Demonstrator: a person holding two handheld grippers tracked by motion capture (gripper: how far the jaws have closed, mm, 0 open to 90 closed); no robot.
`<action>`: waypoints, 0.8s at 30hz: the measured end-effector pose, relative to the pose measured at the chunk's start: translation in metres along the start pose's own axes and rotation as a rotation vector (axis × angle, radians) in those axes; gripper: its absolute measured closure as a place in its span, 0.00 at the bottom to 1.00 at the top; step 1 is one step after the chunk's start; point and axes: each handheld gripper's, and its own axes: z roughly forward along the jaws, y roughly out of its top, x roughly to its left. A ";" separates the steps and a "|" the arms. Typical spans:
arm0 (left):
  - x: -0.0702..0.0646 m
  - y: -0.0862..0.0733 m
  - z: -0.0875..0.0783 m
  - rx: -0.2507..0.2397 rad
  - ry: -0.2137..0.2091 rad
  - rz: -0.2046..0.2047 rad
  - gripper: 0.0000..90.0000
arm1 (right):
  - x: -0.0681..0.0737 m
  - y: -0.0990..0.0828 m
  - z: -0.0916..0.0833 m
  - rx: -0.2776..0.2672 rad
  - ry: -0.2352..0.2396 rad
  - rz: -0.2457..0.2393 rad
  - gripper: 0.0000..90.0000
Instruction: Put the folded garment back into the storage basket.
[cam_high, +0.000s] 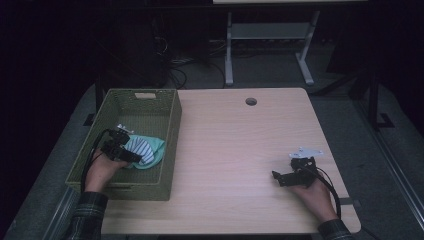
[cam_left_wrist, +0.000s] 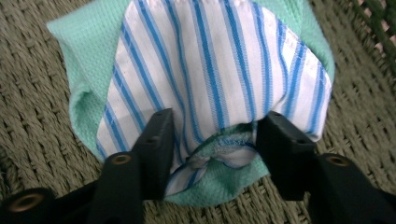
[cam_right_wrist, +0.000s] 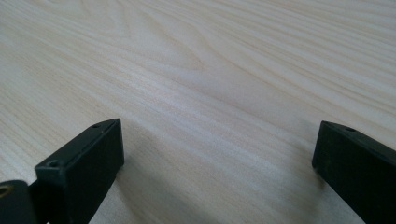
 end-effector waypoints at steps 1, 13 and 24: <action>0.000 0.000 0.000 -0.008 0.000 0.002 0.45 | 0.000 0.000 0.000 0.000 0.000 0.000 0.02; 0.005 0.002 -0.011 -0.098 -0.017 -0.039 0.15 | 0.001 0.000 0.000 0.004 -0.002 0.010 0.02; -0.004 0.007 -0.039 -0.202 -0.020 -0.023 0.15 | 0.000 0.000 0.000 0.001 -0.004 0.005 0.02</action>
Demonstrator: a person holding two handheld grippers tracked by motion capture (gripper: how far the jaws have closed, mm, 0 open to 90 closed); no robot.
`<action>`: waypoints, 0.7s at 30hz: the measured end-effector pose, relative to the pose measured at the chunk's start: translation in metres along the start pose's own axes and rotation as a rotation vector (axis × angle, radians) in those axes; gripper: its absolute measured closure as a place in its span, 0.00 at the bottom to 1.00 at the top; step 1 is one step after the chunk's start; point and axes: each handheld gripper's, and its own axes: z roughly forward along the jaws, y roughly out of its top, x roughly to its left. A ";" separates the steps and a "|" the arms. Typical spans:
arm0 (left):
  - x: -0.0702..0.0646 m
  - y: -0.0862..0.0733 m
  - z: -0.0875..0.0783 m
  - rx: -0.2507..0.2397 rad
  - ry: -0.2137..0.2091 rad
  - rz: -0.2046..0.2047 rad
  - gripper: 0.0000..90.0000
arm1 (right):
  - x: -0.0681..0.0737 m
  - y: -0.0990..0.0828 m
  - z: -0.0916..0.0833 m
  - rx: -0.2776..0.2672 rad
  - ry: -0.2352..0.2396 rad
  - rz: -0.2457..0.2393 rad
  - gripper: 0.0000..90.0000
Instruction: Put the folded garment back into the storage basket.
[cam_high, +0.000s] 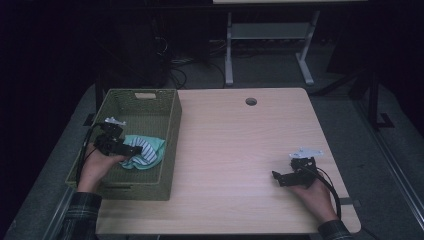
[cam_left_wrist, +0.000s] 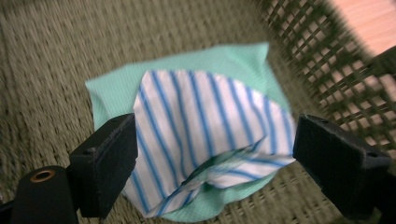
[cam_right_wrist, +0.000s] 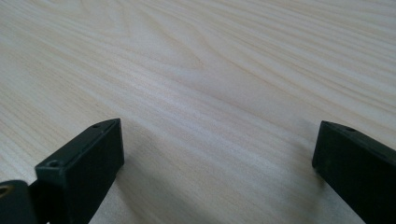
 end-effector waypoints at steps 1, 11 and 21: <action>-0.002 0.002 -0.003 -0.012 -0.003 0.002 0.15 | 0.000 0.000 0.000 0.000 0.000 -0.001 0.02; -0.026 0.020 -0.024 -0.114 -0.054 0.017 0.15 | 0.000 0.000 0.000 0.000 0.001 0.000 0.02; -0.061 0.036 -0.028 -0.175 -0.123 0.071 0.15 | 0.000 0.000 0.000 0.000 0.001 0.000 0.02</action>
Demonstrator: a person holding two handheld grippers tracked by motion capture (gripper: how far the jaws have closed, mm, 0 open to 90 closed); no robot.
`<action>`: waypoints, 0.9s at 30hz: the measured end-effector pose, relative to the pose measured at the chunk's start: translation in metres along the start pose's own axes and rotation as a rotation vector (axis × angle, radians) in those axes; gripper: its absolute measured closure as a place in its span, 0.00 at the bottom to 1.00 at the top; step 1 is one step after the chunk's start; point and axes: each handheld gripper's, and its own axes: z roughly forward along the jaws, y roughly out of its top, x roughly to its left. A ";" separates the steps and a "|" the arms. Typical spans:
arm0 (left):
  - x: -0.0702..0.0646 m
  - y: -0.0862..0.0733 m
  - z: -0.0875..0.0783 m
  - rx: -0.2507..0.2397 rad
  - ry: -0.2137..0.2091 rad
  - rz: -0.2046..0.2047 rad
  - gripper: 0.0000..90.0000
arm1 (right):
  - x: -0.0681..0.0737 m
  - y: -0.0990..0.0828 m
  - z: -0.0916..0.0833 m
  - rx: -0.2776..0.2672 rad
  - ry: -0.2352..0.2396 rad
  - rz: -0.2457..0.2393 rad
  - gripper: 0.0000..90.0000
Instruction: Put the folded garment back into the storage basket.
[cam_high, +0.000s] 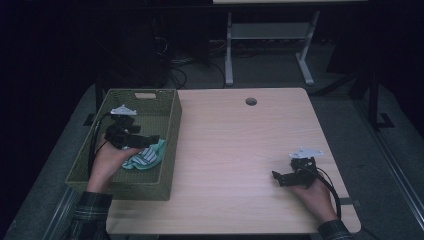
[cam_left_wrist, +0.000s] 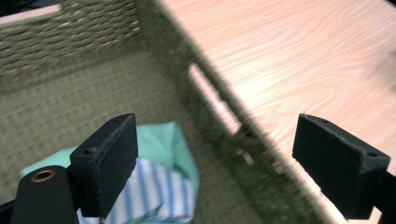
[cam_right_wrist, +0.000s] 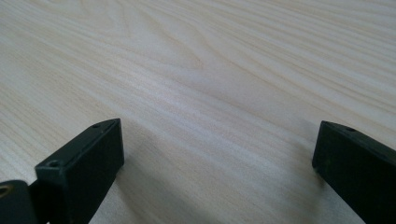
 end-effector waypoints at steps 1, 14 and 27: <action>-0.004 0.002 0.001 -0.004 -0.006 0.006 0.15 | 0.000 0.000 0.000 0.000 0.000 0.000 0.02; -0.057 0.016 0.025 -0.041 -0.095 0.081 0.15 | 0.000 0.000 0.000 0.000 0.000 -0.001 0.02; -0.115 0.012 0.065 -0.033 -0.175 0.157 0.15 | 0.000 0.000 0.000 -0.001 0.000 -0.001 0.02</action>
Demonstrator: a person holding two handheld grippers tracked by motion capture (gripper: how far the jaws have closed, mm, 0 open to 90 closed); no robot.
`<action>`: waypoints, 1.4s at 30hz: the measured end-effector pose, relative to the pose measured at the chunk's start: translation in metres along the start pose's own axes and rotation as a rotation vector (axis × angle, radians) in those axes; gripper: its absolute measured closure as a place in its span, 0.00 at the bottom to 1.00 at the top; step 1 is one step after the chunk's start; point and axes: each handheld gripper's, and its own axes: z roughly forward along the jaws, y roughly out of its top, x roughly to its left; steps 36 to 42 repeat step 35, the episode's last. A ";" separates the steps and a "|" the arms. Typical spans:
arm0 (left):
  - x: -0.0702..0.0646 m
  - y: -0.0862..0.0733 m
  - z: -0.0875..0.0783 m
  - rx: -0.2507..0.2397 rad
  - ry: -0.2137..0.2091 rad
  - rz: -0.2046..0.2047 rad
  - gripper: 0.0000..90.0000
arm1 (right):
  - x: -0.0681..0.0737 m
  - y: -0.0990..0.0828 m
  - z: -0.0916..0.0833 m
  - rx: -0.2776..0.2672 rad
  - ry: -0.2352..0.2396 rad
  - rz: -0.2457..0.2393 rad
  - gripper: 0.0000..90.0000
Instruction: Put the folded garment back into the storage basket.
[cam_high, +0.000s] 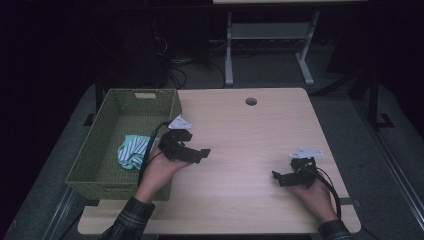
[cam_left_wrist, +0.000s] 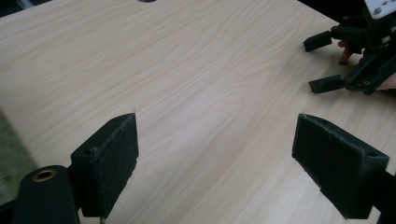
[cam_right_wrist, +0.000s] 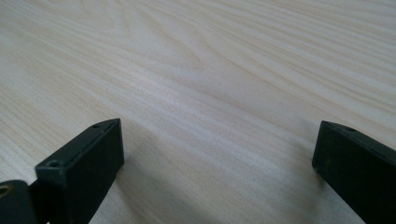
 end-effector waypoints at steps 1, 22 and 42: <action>-0.003 0.000 0.003 -0.003 -0.003 0.001 0.15 | 0.000 0.000 0.000 0.000 0.000 0.000 0.02; -0.029 -0.047 0.087 0.158 -0.003 0.055 0.15 | 0.000 0.000 0.000 0.001 0.000 0.000 0.02; -0.030 -0.058 0.102 0.240 0.007 0.082 0.15 | 0.000 0.000 0.000 0.002 0.000 0.002 0.02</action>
